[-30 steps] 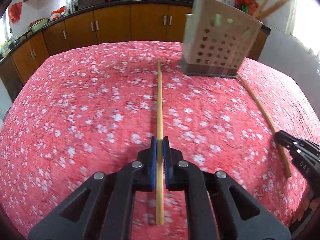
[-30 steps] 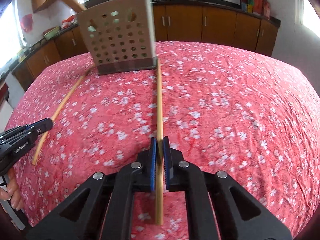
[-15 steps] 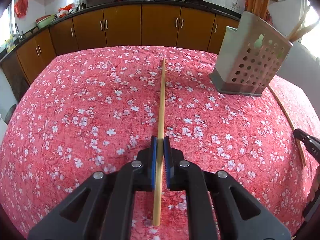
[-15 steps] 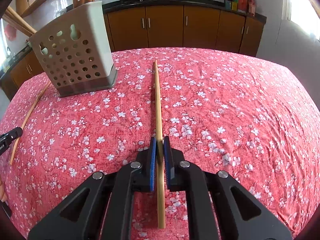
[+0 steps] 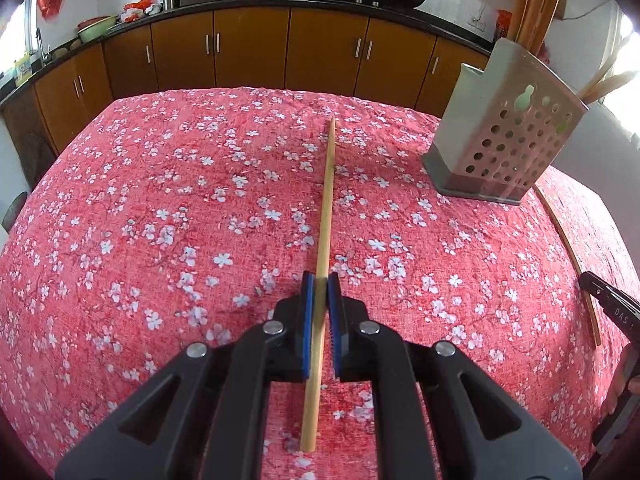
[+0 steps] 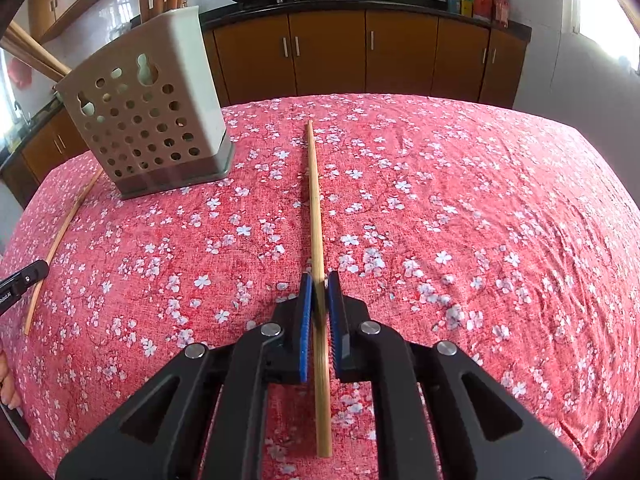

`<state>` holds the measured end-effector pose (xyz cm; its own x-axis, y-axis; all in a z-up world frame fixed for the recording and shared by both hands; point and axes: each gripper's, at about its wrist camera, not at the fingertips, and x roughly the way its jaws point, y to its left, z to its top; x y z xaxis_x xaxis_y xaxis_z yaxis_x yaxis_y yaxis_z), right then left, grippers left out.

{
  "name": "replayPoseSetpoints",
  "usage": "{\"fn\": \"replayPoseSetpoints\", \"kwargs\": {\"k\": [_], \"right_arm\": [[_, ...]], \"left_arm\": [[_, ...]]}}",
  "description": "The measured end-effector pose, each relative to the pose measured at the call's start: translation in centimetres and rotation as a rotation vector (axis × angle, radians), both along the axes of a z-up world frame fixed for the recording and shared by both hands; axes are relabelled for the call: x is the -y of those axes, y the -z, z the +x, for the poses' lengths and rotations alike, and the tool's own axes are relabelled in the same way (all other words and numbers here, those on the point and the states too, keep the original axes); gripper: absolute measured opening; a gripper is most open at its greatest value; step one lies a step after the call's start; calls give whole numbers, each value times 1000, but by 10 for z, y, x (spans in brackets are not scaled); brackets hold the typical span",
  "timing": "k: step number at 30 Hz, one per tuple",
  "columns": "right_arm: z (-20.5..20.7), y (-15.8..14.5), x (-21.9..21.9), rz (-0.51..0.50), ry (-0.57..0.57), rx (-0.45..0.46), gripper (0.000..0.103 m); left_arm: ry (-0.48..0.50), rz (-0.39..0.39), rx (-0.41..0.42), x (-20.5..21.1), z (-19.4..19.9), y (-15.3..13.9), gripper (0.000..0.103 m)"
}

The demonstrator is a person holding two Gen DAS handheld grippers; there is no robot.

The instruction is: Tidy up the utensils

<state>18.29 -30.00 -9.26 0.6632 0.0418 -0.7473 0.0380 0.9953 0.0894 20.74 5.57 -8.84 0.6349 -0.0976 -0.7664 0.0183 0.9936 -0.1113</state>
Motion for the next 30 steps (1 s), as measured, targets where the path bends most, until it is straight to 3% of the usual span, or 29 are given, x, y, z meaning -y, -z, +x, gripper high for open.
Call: {"fn": "replayPoseSetpoints", "kwargs": {"k": [30], "right_arm": [[0,0,0,-1,1,0,10]], "left_arm": [[-6,-26,-2,-1,0,-2,10]]}}
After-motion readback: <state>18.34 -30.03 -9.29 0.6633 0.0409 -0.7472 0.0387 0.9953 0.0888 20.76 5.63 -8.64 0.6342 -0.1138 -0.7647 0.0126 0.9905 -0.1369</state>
